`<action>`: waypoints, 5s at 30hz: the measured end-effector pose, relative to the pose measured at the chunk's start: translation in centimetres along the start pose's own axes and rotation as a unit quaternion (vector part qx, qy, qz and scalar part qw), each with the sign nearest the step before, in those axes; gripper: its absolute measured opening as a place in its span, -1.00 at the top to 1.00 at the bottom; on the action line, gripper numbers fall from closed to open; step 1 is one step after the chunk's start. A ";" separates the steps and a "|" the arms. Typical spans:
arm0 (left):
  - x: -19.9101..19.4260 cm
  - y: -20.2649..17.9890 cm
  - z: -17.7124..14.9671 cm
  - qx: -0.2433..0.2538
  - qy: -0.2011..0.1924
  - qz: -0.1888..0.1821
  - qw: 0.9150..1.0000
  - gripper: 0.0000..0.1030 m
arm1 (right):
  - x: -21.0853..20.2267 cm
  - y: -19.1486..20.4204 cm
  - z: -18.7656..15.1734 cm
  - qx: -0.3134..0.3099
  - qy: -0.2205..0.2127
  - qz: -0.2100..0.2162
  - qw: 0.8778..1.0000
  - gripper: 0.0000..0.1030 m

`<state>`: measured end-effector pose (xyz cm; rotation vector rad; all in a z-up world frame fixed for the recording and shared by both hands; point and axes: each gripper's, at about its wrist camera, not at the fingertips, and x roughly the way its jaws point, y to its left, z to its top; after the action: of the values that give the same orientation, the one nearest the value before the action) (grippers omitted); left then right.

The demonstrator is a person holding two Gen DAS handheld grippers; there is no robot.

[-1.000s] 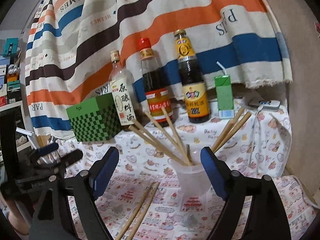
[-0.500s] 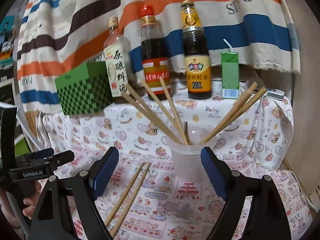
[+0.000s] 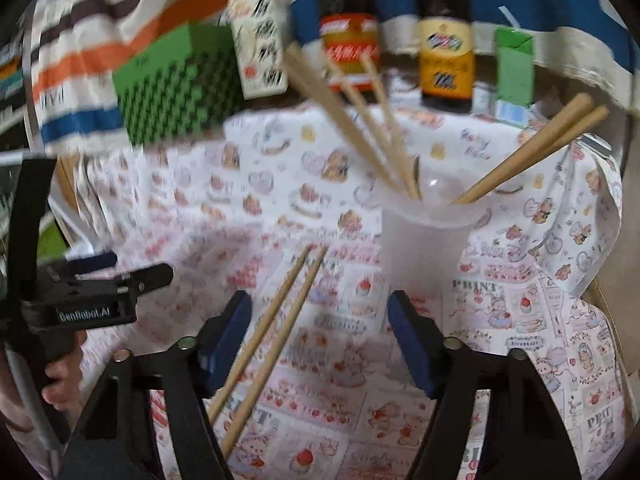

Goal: Organize utensils
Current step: 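Lower both tools to the remaining two chopsticks and grasp one with the right tool, then grasp the last chopstick with the left tool while the right tool lifts its chopstick, then carry both chopsticks upright over the clear cup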

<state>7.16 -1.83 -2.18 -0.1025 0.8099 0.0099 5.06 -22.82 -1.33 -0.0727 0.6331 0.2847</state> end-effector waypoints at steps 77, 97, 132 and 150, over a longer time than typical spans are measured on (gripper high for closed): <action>3.2 -4.3 -0.3 0.082 0.036 -0.056 0.994 0.88 | 5.4 -3.2 -1.3 0.063 0.137 -0.020 0.988 0.62; 2.3 -3.2 -0.7 0.090 0.144 -0.037 0.985 0.29 | 4.2 -1.9 -2.2 0.025 0.201 -0.068 0.977 0.57; -8.1 1.1 2.4 -0.013 -0.140 -0.037 0.989 1.00 | -9.0 -4.1 1.2 0.104 -0.170 0.002 0.980 0.84; 0.5 8.6 5.1 -0.012 -0.002 0.067 0.998 0.13 | -12.6 -4.4 0.9 0.103 -0.248 0.002 0.963 0.85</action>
<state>10.78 7.17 0.26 -0.0705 0.8108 0.1470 -2.89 -29.95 6.79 0.1966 0.1603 0.2278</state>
